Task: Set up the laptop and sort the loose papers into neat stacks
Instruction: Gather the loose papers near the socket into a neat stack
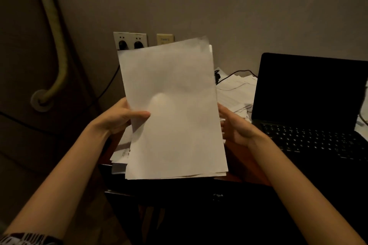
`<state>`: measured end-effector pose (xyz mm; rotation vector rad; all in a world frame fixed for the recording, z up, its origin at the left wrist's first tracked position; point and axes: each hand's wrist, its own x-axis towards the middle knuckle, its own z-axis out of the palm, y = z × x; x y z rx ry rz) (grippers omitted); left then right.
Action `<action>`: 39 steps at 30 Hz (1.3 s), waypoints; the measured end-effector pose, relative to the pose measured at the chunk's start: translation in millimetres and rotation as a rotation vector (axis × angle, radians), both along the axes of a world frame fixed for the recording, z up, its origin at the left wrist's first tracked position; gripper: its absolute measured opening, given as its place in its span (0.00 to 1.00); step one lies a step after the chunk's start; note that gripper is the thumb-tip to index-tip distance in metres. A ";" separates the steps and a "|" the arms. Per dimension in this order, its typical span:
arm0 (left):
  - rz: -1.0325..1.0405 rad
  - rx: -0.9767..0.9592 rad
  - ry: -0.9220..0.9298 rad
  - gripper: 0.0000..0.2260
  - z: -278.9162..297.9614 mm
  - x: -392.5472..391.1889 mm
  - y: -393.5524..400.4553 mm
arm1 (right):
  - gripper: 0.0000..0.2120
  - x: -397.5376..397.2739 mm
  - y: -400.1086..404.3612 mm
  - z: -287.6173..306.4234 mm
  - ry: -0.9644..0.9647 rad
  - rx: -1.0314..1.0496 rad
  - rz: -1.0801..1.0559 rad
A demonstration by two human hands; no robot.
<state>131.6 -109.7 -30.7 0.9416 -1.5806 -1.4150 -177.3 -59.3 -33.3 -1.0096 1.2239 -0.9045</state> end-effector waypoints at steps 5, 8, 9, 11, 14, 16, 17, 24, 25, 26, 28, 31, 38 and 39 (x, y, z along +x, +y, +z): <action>0.027 -0.079 0.054 0.40 27.4 -7.1 -6.7 | 0.28 6.6 -8.4 10.4 -0.409 -0.081 0.083; 0.063 -0.108 0.045 0.42 42.2 -12.4 -10.3 | 0.32 8.7 -16.8 24.8 -0.442 -0.161 0.110; 0.076 -0.116 0.044 0.42 45.5 -14.0 -11.7 | 0.30 11.5 -18.4 31.7 -0.424 -0.191 0.097; 0.098 -0.115 0.052 0.41 48.8 -17.1 -13.5 | 0.21 17.9 -24.2 40.9 -0.381 -0.258 0.008; 0.132 -0.094 0.022 0.30 44.7 -25.4 -15.0 | 0.13 27.0 -31.1 47.6 -0.187 -0.419 -0.149; 0.185 -0.081 -0.016 0.20 38.9 -31.1 -14.0 | 0.12 30.4 -34.3 49.4 -0.077 -0.500 -0.202; 0.202 -0.081 -0.035 0.17 35.2 -33.2 -13.8 | 0.11 31.1 -35.2 50.6 -0.056 -0.526 -0.213; 0.430 -0.120 0.210 0.08 43.2 -41.5 -18.6 | 0.26 26.3 -40.7 73.3 -0.203 -0.716 -0.194; 0.446 -0.142 0.235 0.07 46.8 -41.9 -19.2 | 0.31 25.2 -42.5 75.4 -0.140 -0.739 -0.189; 0.449 -0.162 0.249 0.08 49.7 -42.4 -19.6 | 0.33 25.0 -44.0 76.3 -0.061 -0.757 -0.190; 0.439 -0.204 0.267 0.12 53.3 -42.4 -19.3 | 0.25 27.0 -46.3 77.4 0.033 -0.783 -0.234; 0.355 -0.256 0.262 0.20 50.5 -39.2 -18.3 | 0.09 27.5 -48.8 76.6 0.006 -0.807 -0.344; 0.127 -0.250 0.146 0.30 37.6 -28.7 -12.5 | 0.39 11.9 -58.5 51.6 -0.108 -0.565 -0.067; 0.098 -0.231 0.127 0.32 37.8 -27.2 -11.6 | 0.42 11.1 -59.4 49.3 -0.155 -0.522 0.001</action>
